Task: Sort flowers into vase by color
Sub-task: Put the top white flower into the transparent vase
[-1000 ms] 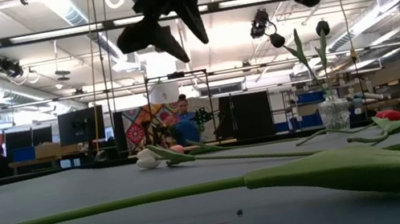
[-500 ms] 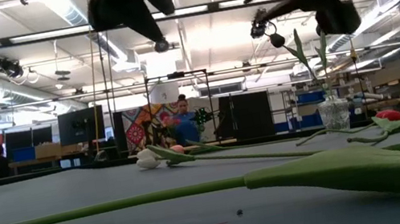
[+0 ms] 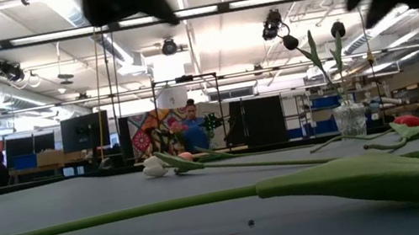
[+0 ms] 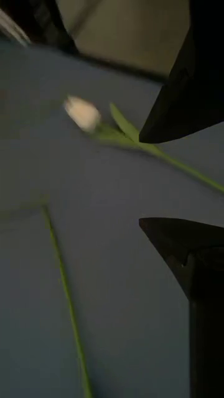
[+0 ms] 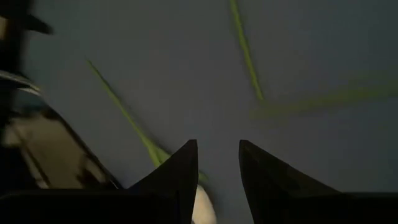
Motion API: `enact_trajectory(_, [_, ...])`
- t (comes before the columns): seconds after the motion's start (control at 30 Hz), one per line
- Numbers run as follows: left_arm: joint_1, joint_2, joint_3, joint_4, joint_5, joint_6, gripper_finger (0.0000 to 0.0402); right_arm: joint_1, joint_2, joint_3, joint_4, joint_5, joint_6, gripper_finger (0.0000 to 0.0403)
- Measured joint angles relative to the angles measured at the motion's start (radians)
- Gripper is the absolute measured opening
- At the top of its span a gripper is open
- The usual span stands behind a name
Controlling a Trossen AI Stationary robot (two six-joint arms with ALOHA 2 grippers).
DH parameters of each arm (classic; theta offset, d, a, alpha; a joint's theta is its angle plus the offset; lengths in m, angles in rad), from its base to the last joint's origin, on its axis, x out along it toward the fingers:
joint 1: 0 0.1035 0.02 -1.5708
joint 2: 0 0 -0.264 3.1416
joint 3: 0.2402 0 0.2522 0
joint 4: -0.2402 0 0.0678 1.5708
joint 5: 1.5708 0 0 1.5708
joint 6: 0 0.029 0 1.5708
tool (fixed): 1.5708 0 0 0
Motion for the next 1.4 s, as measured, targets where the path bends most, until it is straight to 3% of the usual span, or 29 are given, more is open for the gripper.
enact_trajectory(0.17, [-0.014, 0.016, 0.0, 0.093, -0.01, 0.035, 0.021, 0.024, 0.015, 0.005, -0.103, -0.171, 0.058, 0.0125])
enact_trajectory(0.37, [-0.051, 0.02, 0.0, 0.102, -0.009, 0.134, 0.021, 0.068, 0.014, 0.005, -0.142, -0.232, 0.032, 0.0125])
enact_trajectory(0.57, [-0.103, 0.021, 0.0, 0.138, -0.011, 0.159, 0.021, 0.098, -0.098, 0.006, -0.402, -0.381, -0.081, 0.0125])
enact_trajectory(0.8, [-0.147, 0.021, 0.0, 0.164, -0.079, 0.225, 0.021, 0.126, -0.209, 0.005, -0.485, -0.241, 0.015, 0.0125])
enact_trajectory(0.93, [-0.161, 0.021, 0.0, 0.162, -0.146, 0.146, 0.021, 0.118, -0.202, 0.005, -0.472, -0.14, 0.063, 0.0125])
enact_trajectory(1.17, [-0.146, 0.021, 0.0, 0.162, -0.181, -0.086, 0.021, 0.091, -0.133, 0.005, -0.575, -0.12, 0.289, 0.0126])
enact_trajectory(1.3, [-0.121, 0.021, 0.0, 0.172, -0.198, -0.118, 0.021, 0.041, -0.097, -0.011, -0.676, -0.117, 0.447, 0.0126])
enact_trajectory(1.4, [-0.098, 0.021, 0.0, 0.2, -0.193, -0.119, 0.021, -0.037, -0.098, -0.066, -0.647, -0.085, 0.542, 0.0126])
